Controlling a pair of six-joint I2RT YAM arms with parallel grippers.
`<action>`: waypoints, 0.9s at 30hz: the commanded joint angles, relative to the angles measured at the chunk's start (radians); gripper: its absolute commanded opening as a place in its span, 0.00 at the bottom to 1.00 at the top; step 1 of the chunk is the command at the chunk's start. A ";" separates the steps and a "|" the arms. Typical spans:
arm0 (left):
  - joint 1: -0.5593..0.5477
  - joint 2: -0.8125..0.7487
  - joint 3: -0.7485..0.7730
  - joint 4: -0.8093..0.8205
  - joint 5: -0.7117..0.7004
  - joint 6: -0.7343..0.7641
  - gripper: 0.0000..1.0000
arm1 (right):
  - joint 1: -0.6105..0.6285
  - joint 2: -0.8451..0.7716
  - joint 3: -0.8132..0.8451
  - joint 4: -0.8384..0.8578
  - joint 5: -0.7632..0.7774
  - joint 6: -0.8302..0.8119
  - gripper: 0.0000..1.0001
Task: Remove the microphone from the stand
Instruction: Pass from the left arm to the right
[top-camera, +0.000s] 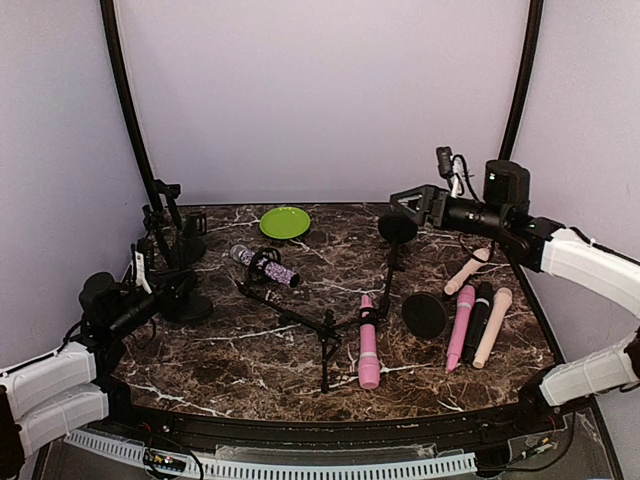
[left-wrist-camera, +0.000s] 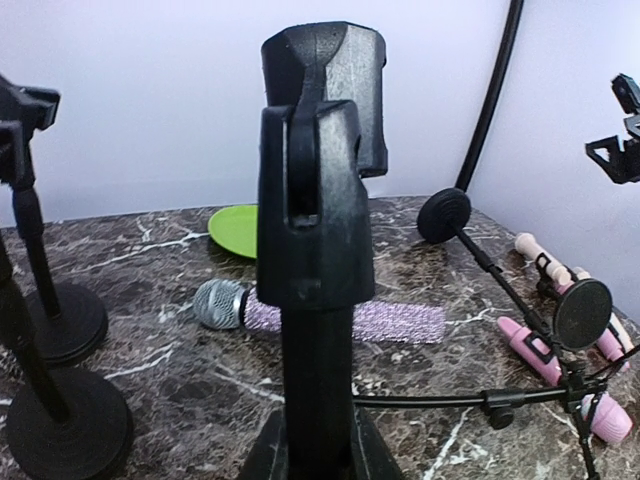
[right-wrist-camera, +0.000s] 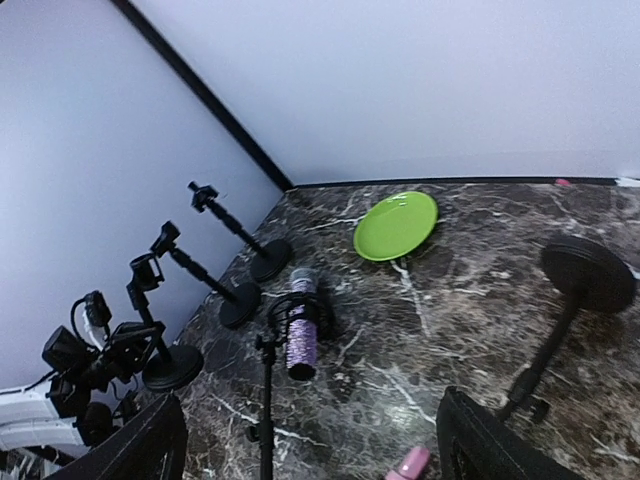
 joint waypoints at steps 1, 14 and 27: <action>-0.024 -0.041 0.095 0.037 0.170 -0.045 0.00 | 0.182 0.162 0.195 0.073 0.026 -0.076 0.85; -0.129 0.028 0.305 -0.143 0.391 -0.060 0.00 | 0.454 0.660 0.758 0.073 -0.253 -0.116 0.43; -0.160 0.093 0.340 -0.141 0.459 -0.063 0.00 | 0.478 0.725 0.815 0.051 -0.323 -0.109 0.22</action>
